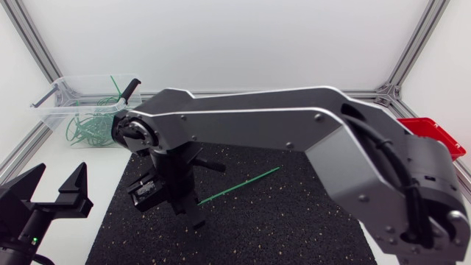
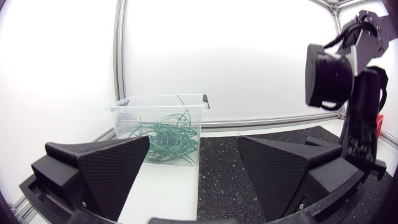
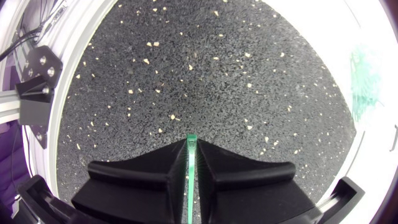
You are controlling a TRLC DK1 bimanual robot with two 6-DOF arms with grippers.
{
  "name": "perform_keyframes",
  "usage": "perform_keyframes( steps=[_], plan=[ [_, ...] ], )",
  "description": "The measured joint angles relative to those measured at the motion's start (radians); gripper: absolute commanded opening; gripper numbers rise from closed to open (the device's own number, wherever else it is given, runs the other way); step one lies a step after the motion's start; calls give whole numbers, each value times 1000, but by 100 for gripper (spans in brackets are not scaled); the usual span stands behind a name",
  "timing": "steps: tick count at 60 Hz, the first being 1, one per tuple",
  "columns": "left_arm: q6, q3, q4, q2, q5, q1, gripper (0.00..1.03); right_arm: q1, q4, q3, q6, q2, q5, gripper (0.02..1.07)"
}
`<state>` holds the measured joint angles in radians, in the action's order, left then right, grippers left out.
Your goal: Take a green cable tie from the red box, thread the tail through the head to close it, then place it in the transparent bin on the left.
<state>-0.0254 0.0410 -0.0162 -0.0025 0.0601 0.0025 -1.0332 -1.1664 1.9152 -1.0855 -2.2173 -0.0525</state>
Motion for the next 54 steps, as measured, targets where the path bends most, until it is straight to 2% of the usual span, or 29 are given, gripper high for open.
perform_keyframes(
  steps=[30, 40, 54],
  plan=[
    [3, 1, -42, -5, 1, -6, 99, 158, -150, 0, 3, 323, -79, 8],
    [3, 46, 14, 21, -8, -39, 97, 206, -207, 13, 5, 364, -122, 8],
    [3, 223, 95, 227, -29, -87, 96, 272, -244, 89, 23, 370, -161, 8]
  ],
)
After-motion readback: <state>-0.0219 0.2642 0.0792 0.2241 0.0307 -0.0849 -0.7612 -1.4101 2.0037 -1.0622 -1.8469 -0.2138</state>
